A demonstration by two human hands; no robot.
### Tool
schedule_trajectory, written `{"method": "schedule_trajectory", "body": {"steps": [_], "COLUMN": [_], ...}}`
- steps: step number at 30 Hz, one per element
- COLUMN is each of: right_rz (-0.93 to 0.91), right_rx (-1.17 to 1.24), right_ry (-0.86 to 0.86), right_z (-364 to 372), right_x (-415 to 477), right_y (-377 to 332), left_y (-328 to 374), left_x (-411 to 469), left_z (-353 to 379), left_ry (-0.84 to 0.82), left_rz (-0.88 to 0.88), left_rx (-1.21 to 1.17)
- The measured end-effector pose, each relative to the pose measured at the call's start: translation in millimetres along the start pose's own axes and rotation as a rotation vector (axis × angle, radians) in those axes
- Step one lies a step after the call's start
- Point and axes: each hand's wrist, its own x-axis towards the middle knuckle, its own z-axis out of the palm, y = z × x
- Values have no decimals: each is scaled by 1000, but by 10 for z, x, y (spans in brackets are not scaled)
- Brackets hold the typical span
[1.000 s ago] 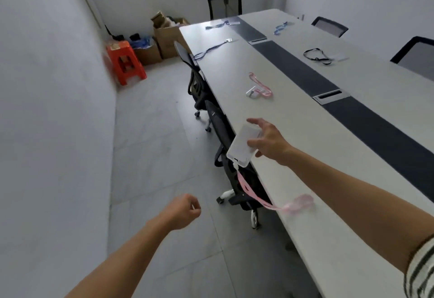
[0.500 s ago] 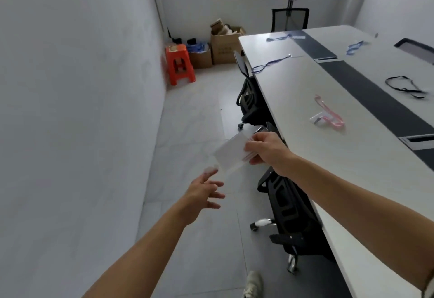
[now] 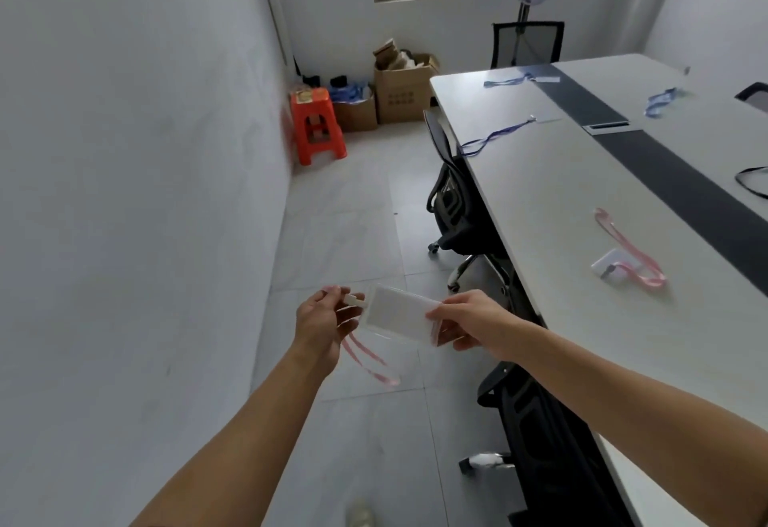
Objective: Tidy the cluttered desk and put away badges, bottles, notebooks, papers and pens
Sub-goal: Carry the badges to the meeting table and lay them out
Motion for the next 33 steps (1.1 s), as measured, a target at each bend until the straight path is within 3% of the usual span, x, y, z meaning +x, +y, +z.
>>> {"method": "schedule_trajectory", "body": {"steps": [7,16,23,29,33], "right_rz": [42,54,182,395,574], "right_rx": [195,343,371,313,221], "right_ry": [-37,128,526,966,1170], "right_z": [-188,-453,-1441,-2647,-3144], "right_x": [819,1567,1779,1943,2058], "right_y": [-380,-808,-372,396,866], "left_y": [391,977,787,646,505], "left_x": [1168,2419,2914,3216,3393], "left_z": [396,1224,2030,2740,3185], "left_ry": [-120,-325,-455,-560,-671], "left_rz": [-60,-105,-268,-441,-586], "left_rx": [32,194,356,419,403]}}
